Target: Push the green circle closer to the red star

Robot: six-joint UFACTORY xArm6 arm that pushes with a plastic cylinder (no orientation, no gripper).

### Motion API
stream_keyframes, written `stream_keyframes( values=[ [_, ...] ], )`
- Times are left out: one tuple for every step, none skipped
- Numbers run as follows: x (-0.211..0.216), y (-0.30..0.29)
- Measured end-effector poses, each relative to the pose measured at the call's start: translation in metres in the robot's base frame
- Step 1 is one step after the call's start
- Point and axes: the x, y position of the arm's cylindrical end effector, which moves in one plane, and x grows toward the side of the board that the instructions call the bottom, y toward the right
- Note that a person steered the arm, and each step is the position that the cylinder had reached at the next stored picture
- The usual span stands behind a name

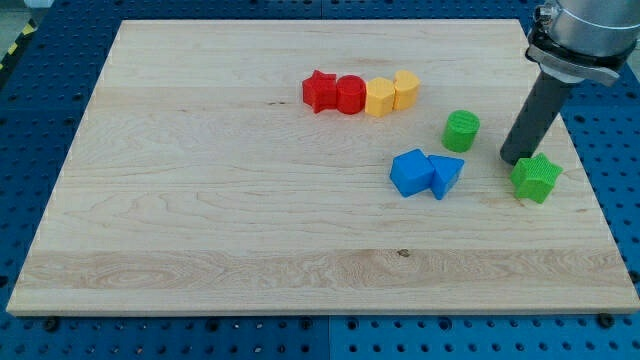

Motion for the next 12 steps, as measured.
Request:
stream_keyframes(
  values=[
    [-0.003,-0.028],
    [-0.009,-0.043],
    [-0.024,-0.038],
    [-0.031,-0.015],
    [-0.047,-0.010],
    [-0.051,-0.026],
    [-0.036,-0.066],
    [-0.025,-0.110],
    [-0.025,-0.133],
    [-0.026,-0.115],
    [-0.026,-0.084],
    [-0.037,-0.086]
  ],
)
